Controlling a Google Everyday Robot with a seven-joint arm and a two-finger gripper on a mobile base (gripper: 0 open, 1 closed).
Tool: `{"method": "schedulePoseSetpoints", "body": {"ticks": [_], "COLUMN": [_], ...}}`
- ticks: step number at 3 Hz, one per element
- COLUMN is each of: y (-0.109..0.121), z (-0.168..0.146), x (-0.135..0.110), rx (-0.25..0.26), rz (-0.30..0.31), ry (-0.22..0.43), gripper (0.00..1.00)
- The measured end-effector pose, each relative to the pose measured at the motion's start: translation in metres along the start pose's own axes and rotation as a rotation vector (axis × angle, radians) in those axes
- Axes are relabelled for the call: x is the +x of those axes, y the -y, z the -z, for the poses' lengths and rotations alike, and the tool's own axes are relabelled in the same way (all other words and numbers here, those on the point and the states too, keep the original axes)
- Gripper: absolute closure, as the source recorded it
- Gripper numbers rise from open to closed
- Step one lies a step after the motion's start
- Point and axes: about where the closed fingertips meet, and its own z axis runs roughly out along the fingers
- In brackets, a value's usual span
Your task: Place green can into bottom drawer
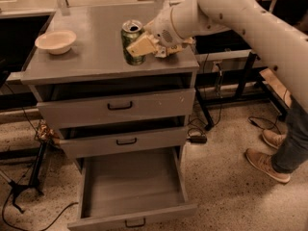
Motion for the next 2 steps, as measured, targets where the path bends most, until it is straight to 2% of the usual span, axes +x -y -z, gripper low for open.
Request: {"method": "schedulePoseSetpoints", "body": {"ticks": [1, 2], "y": [-0.044, -0.089], "z": [0.019, 0.025], "x": [0.04, 0.094], "rx": [-0.089, -0.168], "rz": [0.069, 0.099], "ry": [-0.065, -0.105], "gripper": [1.0, 1.0]}}
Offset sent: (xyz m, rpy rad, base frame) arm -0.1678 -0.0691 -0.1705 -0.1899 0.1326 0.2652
